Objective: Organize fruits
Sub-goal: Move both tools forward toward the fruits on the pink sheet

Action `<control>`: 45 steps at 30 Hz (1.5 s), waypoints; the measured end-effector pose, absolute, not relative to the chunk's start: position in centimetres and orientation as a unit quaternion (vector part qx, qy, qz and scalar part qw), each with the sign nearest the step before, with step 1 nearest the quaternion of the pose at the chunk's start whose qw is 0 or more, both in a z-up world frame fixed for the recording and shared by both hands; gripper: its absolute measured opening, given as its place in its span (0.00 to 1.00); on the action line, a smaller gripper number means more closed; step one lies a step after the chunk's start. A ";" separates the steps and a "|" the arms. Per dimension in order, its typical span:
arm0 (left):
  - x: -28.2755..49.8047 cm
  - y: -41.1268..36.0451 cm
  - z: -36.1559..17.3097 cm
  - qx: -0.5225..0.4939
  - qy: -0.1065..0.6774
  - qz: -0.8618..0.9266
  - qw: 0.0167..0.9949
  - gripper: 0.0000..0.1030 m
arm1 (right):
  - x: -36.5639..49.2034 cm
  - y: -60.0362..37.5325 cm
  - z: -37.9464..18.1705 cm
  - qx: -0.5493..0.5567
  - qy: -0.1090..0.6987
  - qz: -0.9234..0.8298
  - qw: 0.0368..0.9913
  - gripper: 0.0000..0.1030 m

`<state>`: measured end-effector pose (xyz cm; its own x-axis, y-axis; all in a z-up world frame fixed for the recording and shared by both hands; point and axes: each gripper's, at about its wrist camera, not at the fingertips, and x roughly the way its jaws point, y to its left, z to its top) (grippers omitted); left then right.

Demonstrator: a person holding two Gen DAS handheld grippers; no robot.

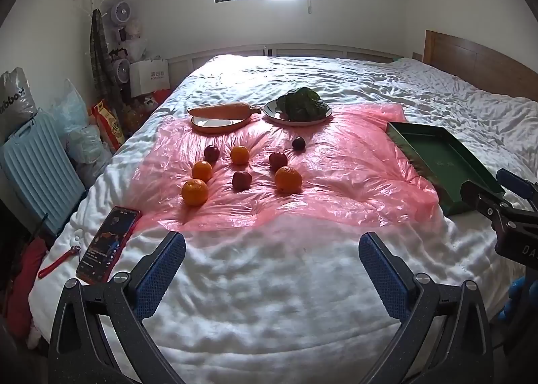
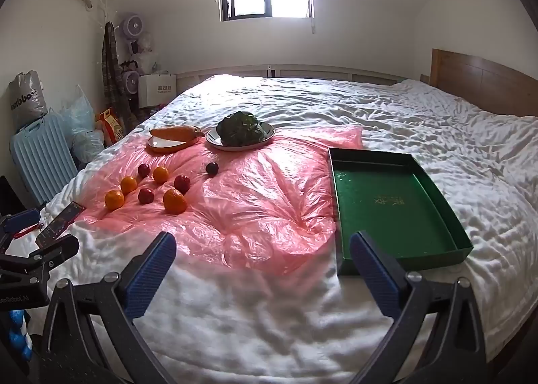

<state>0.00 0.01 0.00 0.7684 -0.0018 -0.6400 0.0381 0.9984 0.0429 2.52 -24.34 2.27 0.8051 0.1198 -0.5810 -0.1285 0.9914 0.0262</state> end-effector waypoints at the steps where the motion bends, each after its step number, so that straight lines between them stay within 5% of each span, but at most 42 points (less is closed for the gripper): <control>1: 0.0 0.0 0.0 0.027 0.340 -0.010 0.940 0.99 | 2.5 -24.4 2.3 -0.007 0.305 0.065 0.950 1.00; 45: 0.5 -0.4 -1.0 0.019 0.348 -0.021 0.937 0.99 | 2.3 -24.5 1.8 -0.002 0.300 0.061 0.952 1.00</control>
<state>0.49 -0.38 -1.04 0.7572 -0.0266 -0.6526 0.0531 0.9984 0.0210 2.32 -24.54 1.81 0.8126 0.1158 -0.5712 -0.1180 0.9925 0.0334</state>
